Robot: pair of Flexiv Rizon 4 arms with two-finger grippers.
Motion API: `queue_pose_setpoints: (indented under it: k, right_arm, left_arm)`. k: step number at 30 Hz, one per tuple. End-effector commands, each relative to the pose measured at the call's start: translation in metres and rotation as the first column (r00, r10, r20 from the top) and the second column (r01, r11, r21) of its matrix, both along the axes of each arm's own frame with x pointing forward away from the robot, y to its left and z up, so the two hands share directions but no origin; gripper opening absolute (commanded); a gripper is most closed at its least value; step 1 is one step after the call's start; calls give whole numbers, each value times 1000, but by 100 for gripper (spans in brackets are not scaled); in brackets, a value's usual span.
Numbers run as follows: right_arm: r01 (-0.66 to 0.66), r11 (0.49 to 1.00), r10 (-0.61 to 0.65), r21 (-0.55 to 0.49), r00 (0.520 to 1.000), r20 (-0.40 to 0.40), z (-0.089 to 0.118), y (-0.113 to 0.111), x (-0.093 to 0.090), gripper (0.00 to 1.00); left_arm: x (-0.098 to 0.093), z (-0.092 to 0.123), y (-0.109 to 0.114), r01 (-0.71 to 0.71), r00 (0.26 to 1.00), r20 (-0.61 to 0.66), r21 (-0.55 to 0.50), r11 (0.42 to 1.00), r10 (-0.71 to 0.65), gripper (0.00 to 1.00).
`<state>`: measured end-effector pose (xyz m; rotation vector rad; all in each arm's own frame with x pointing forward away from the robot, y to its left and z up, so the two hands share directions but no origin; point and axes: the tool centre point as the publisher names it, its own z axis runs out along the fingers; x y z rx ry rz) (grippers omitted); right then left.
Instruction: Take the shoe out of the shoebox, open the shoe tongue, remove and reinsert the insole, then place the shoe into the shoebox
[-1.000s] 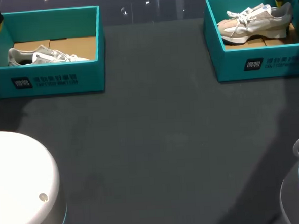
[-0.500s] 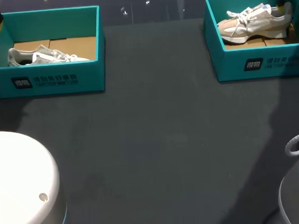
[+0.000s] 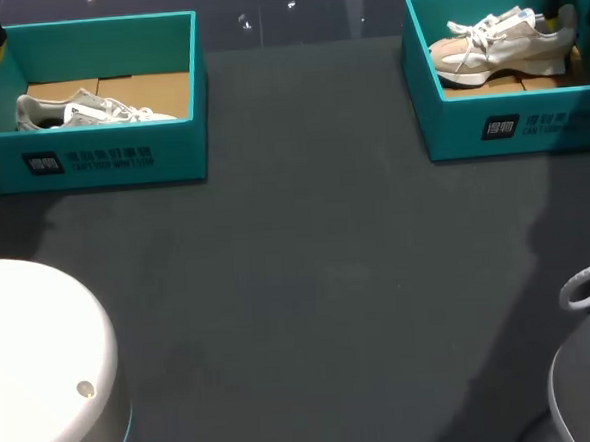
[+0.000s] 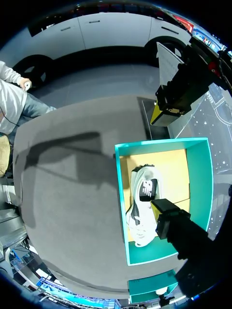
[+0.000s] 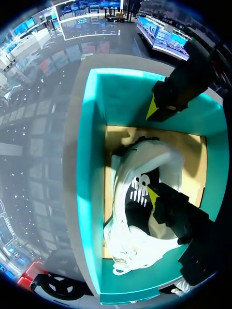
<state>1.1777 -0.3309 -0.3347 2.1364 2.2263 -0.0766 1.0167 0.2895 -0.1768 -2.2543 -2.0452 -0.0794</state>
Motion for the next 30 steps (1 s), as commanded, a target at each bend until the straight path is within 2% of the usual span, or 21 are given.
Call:
queue_pose_setpoints:
  k: [1,5,22,30]
  right_arm:
    - [8,1000,-8,-2,998,-67,-8,-1,12,75]
    - [12,1000,-12,-4,997,-74,-13,0,12,75]
    - [31,999,-29,15,993,-116,-32,2,10,62]
    - [40,999,-37,21,991,-130,-37,2,9,65]
  left_arm:
    - [1,0,0,1,1000,-2,1,1000,-1,100]
    - [1,0,0,1,1000,-2,1,1000,-1,100]
    - [1,0,0,1,1000,-2,1,1000,-1,100]
    - [1,0,0,1,1000,-2,1,1000,-1,100]
